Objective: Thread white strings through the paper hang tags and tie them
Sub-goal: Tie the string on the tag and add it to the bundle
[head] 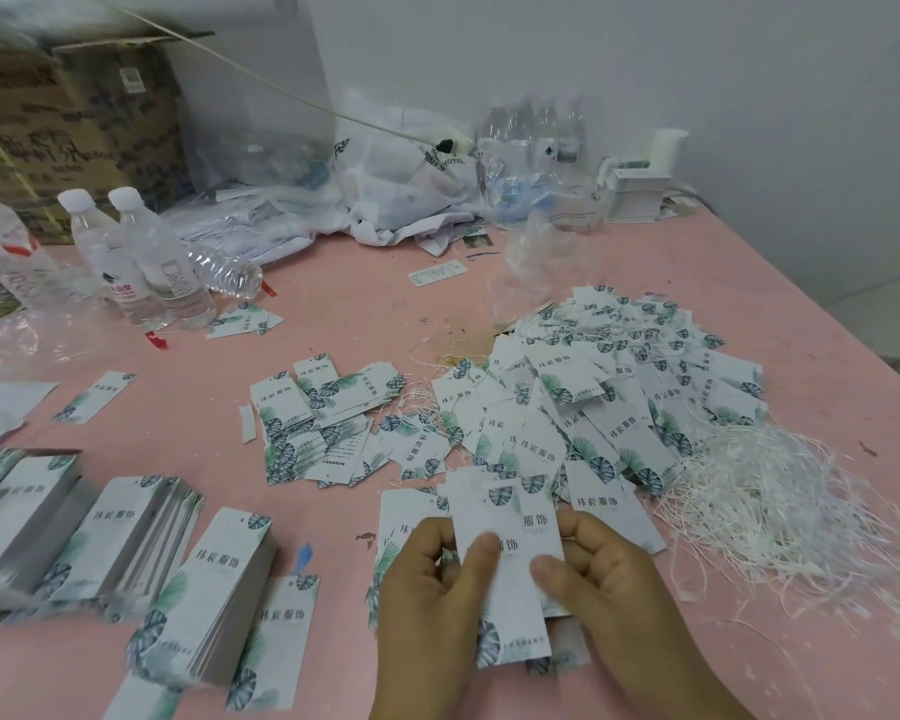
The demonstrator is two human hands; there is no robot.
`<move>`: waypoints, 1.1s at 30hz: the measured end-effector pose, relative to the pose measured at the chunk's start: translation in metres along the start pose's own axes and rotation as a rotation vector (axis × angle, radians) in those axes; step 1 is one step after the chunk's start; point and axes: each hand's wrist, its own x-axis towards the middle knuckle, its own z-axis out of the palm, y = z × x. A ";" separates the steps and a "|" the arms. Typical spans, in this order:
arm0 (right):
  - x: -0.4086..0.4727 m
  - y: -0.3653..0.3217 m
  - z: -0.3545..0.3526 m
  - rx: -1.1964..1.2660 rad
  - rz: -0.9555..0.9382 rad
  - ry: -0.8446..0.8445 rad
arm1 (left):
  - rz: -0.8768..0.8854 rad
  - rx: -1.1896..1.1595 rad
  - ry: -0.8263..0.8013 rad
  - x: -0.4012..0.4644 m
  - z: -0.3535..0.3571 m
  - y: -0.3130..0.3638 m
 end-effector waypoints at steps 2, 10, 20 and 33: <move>-0.001 -0.001 0.001 -0.002 0.024 -0.036 | 0.024 -0.014 0.007 0.000 0.002 0.002; -0.003 -0.015 -0.004 -0.150 0.132 -0.188 | -0.156 -0.183 -0.291 0.000 0.000 -0.005; -0.003 -0.058 -0.112 -0.763 0.215 0.263 | -0.099 -0.427 -0.217 -0.001 0.010 0.004; 0.003 -0.047 -0.088 -1.280 0.452 0.130 | -0.131 -0.468 -0.248 -0.004 0.014 -0.001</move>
